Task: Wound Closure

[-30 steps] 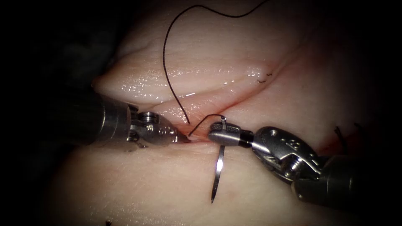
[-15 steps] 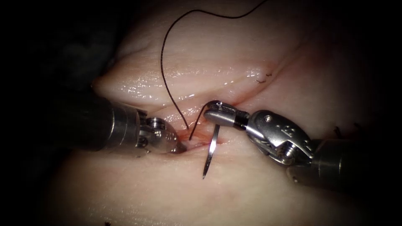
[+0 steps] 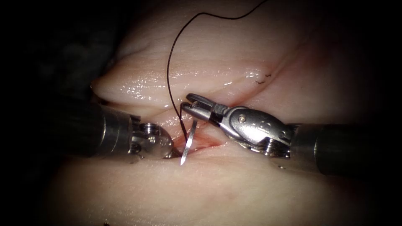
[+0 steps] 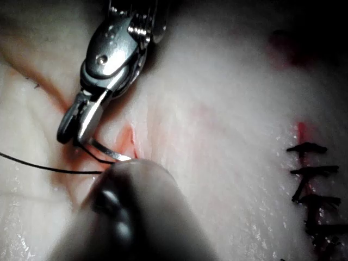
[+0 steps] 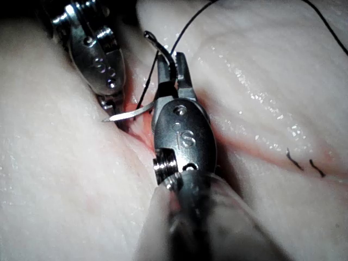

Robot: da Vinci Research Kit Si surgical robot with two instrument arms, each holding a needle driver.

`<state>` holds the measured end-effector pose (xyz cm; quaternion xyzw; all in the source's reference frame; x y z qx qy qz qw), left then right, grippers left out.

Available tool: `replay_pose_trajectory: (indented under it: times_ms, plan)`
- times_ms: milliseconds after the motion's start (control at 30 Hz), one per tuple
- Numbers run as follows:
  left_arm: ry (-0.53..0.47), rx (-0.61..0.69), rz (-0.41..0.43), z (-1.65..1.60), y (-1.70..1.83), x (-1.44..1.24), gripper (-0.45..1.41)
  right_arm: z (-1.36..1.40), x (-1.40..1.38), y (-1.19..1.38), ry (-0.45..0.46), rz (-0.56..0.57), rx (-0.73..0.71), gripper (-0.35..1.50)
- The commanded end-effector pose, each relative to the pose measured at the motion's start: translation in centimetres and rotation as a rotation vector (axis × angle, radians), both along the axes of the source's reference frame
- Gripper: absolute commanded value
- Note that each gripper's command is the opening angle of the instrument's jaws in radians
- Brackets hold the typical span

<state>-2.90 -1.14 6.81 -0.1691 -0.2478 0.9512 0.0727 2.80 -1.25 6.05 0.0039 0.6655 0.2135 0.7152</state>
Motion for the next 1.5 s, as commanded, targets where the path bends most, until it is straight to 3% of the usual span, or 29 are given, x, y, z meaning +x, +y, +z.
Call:
replay_pose_trajectory:
  times_ms: [33,333,1067,1233,1500]
  plan:
    - [-0.001,0.001,0.002,0.05,-0.04,-0.04,-0.21,0.10,0.06,-0.01,-0.007,0.000,-0.012,-0.35]
    - [-0.004,0.001,0.005,0.03,-0.07,-0.02,-0.13,0.18,0.04,0.05,-0.043,0.027,-0.083,-0.35]
    - [-0.047,-0.073,-0.084,-0.36,0.12,-0.02,-0.21,0.38,0.18,-0.36,-0.129,-0.016,-0.166,-0.35]
    - [-0.066,-0.111,-0.120,-0.46,-0.01,0.00,-0.20,0.39,0.18,-0.35,-0.132,-0.017,-0.166,-0.35]
    - [-0.096,-0.168,-0.167,-0.64,-0.32,-0.04,-0.38,0.31,0.19,-0.29,-0.116,0.004,-0.158,-0.35]
